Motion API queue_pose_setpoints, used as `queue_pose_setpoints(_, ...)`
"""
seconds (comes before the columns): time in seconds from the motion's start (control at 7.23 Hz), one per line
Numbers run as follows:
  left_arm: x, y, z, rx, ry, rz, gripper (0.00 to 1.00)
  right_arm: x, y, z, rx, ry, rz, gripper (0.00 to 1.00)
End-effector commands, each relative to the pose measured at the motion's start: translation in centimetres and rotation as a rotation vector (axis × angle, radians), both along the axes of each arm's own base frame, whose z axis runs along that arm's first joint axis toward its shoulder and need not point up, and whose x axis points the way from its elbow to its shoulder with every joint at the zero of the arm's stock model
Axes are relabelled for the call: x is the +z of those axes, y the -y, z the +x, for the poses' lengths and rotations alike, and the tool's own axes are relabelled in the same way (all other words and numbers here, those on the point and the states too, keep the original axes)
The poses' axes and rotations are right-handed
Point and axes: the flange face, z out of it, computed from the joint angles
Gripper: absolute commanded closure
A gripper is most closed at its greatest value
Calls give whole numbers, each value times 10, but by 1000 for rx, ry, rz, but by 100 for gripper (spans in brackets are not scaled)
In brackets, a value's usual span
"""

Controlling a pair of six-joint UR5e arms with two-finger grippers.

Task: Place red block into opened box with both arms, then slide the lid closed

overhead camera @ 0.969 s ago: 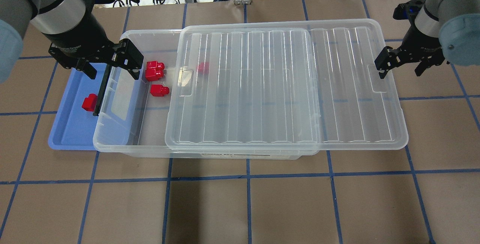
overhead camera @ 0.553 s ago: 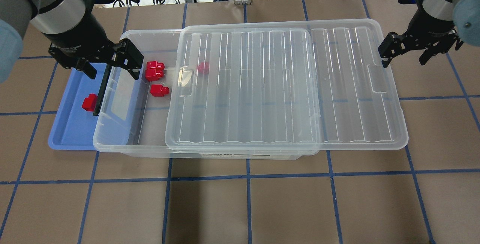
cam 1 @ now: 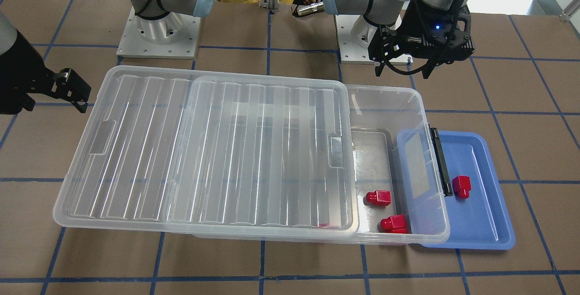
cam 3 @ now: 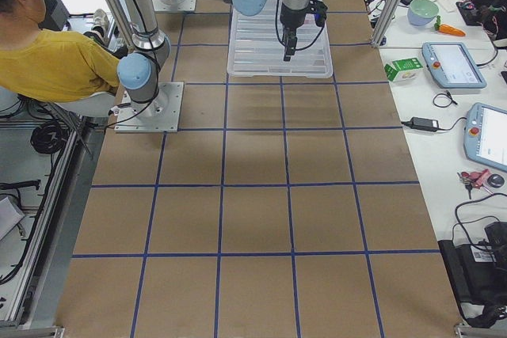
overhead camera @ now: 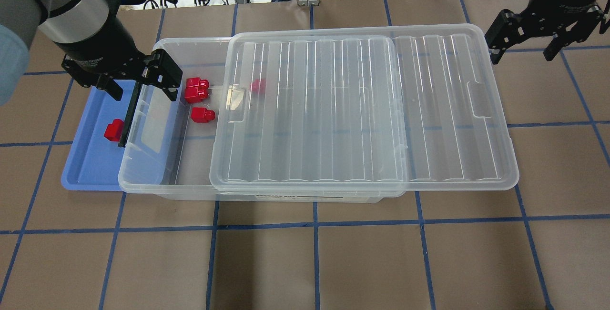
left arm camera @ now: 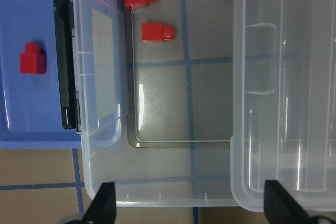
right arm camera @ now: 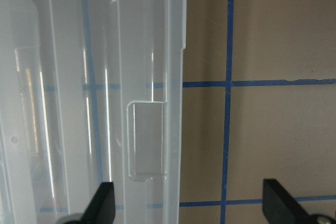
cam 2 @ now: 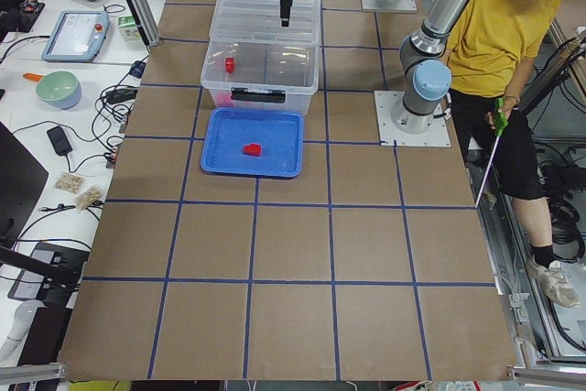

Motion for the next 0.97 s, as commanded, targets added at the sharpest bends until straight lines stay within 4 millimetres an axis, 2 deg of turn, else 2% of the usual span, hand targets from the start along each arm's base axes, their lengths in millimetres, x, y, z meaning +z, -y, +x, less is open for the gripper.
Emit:
queue_pose_setpoints(0.0, 0, 1, 2, -6, 2, 0, 0, 1, -7, 27, 43, -19, 7, 0)
queue_pose_setpoints(0.14, -1, 3, 11, -12, 7, 4, 0, 16, -10, 29, 46, -18, -25, 0)
queue_pose_setpoints(0.28, 4, 17, 44, -56, -11, -7, 0, 18, -18, 30, 46, -13, -28, 0)
queue_pose_setpoints(0.42, -9, 26, 86, -11, -40, 15, 0, 20, -15, 29, 47, -13, -40, 0)
queue_pose_setpoints(0.55, -26, 38, 123, -93, -87, 20, 0, 20, -19, 29, 44, -12, -34, 0)
queue_pose_setpoints(0.83, -67, 57, 209, -163, -121, 63, 0, 29, -25, 44, -31, 35, -60, 0)
